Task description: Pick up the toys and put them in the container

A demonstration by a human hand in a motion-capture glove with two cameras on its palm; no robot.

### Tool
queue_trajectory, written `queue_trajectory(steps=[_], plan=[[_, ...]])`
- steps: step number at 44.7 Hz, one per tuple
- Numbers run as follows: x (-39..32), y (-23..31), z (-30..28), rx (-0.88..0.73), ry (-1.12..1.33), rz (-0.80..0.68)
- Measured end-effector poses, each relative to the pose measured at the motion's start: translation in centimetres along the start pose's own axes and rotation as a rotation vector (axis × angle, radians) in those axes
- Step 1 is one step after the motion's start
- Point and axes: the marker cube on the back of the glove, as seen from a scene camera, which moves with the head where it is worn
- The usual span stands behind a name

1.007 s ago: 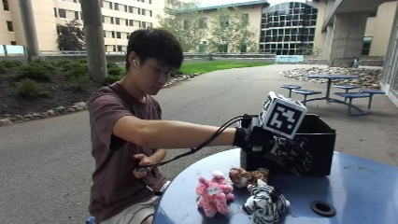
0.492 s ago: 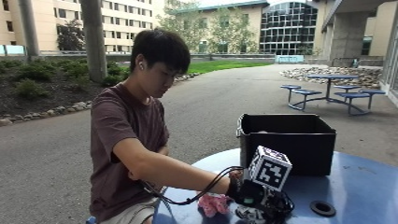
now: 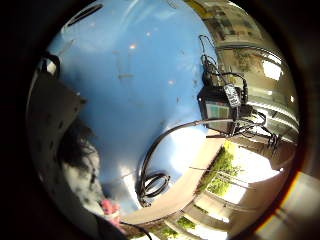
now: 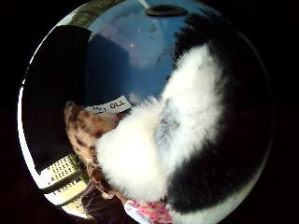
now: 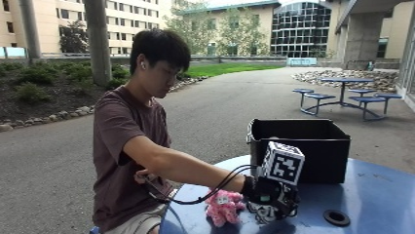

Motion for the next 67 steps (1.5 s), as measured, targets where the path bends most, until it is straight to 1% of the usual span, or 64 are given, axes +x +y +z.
queue_trajectory(steps=[6, 13, 18, 22, 24, 29, 30, 34, 37, 46, 54, 59, 62, 67], plan=[[-0.1, 0.8, -4.7, 0.061, -0.080, 0.025], [-0.9, 2.5, -14.5, 0.181, -0.104, 0.041], [-1.6, 3.2, -20.3, 0.255, -0.008, 0.101], [-4.5, 3.5, -24.3, 0.314, -0.112, 0.059], [-6.2, 3.4, -26.0, 0.338, -0.111, 0.052], [-10.6, 2.1, -29.5, 0.377, -0.088, 0.102], [-11.4, 1.9, -29.8, 0.381, -0.081, 0.080], [-15.5, 1.4, -30.4, 0.387, -0.028, -0.150], [-18.9, 0.5, -30.5, 0.378, -0.008, -0.215], [-26.8, -2.3, -29.7, 0.339, 0.027, -0.304], [-33.1, -5.1, -28.8, 0.316, 0.009, -0.326], [-34.9, -6.0, -28.1, 0.293, 0.011, -0.335], [-37.4, -6.5, -27.6, 0.233, 0.021, -0.340], [-38.5, -6.7, -26.6, 0.055, 0.065, -0.338]])
